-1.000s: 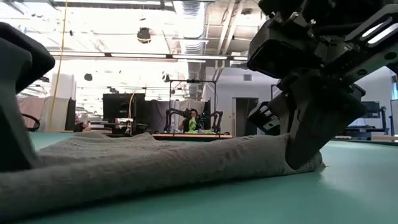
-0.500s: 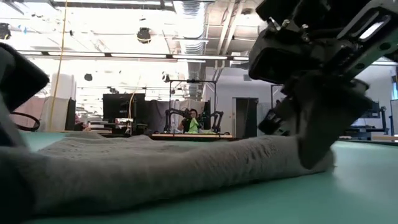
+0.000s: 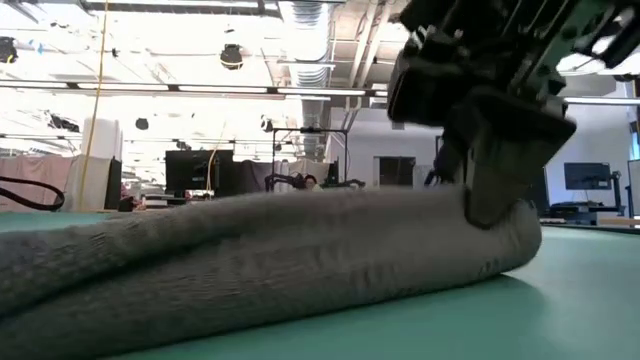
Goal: Roll towel
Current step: Roll the black towel
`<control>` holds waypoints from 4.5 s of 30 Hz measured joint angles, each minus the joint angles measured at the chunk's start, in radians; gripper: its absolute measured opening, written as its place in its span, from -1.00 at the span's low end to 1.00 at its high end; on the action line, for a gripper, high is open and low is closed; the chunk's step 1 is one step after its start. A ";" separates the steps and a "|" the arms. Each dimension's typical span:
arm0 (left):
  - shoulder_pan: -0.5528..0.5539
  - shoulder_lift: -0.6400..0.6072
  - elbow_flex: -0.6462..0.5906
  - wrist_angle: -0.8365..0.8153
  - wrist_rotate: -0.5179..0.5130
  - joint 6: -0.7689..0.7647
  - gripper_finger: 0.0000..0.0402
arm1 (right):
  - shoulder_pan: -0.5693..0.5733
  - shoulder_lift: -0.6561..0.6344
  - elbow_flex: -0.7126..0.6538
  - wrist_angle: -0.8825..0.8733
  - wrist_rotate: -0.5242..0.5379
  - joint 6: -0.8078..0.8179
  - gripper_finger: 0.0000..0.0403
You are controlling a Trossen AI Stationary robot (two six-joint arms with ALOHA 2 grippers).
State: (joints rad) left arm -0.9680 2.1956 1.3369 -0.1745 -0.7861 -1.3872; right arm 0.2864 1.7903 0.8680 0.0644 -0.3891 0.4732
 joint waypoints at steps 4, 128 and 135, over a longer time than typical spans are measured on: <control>-0.010 0.000 0.000 -0.014 -0.024 -0.111 -0.99 | -0.001 0.049 0.000 0.016 0.004 0.008 -0.88; 0.131 -0.212 -0.199 0.189 -0.142 0.579 -0.73 | -0.048 0.043 -0.017 -0.015 -0.152 -0.256 -0.87; 0.153 -0.212 -0.166 0.346 0.032 0.873 -0.52 | -0.108 0.045 -0.018 -0.011 -0.207 -0.159 -0.85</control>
State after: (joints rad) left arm -0.8155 1.9831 1.1709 0.1711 -0.7540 -0.5143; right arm 0.1786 1.8351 0.8505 0.0535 -0.5966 0.3143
